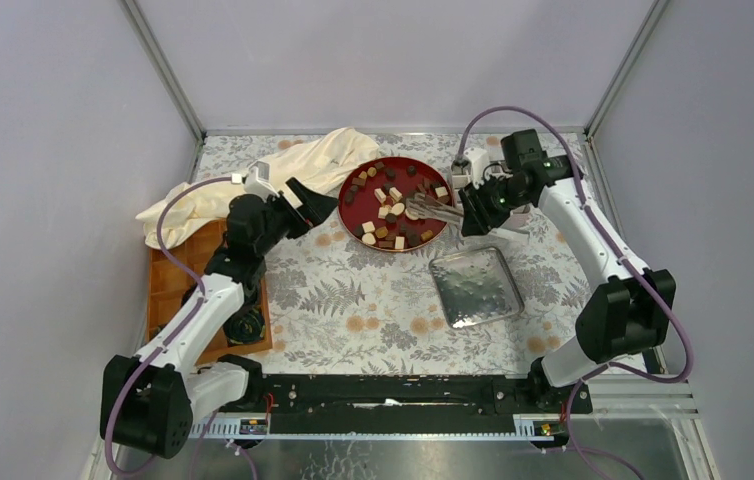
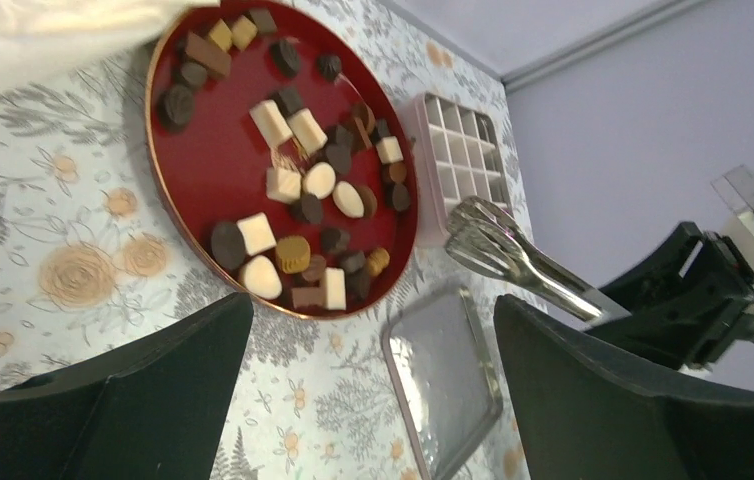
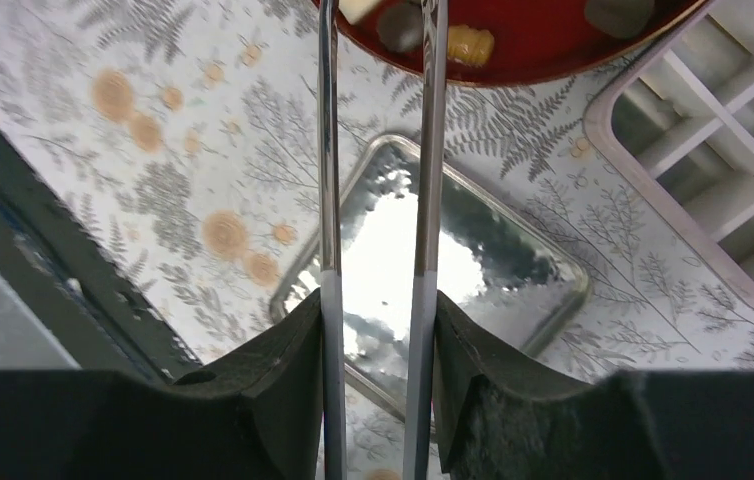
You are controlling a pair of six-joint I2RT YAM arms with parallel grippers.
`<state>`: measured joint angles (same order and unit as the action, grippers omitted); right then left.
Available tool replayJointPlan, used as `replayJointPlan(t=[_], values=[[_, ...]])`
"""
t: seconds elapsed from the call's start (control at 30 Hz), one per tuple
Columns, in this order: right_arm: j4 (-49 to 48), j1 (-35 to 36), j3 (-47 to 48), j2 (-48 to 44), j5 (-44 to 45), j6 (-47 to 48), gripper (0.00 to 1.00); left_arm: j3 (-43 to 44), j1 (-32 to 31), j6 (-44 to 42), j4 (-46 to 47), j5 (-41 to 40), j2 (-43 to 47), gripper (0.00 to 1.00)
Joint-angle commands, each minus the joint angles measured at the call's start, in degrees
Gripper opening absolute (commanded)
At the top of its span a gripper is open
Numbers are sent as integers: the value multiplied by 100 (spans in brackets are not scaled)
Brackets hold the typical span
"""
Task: Pack the chocolate
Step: Pick up the fake chocolate from the plate.
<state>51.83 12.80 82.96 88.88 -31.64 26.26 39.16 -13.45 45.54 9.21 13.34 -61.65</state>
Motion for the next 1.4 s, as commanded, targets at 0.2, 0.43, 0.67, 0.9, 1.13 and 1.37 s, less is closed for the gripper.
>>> replayJointPlan(t=[0.2, 0.43, 0.67, 0.9, 1.13, 1.37], values=[[-184, 319, 17, 490, 1208, 736, 43, -505, 10, 518, 810, 551, 3, 99], [-314, 364, 252, 1016, 1637, 564, 42, -599, 9, 579, 941, 550, -62, 99], [-521, 390, 376, 1288, 1679, 334, 42, -582, 9, 680, 1114, 632, -264, 98], [-628, 390, 507, 1540, 1602, 155, 42, -518, 9, 731, 1189, 709, -414, 98], [-712, 390, 646, 1719, 1777, 1, 39, -502, 14, 795, 1283, 780, -487, 98], [-745, 390, 699, 1801, 1756, -44, 36, -479, 9, 803, 1301, 797, -497, 98]])
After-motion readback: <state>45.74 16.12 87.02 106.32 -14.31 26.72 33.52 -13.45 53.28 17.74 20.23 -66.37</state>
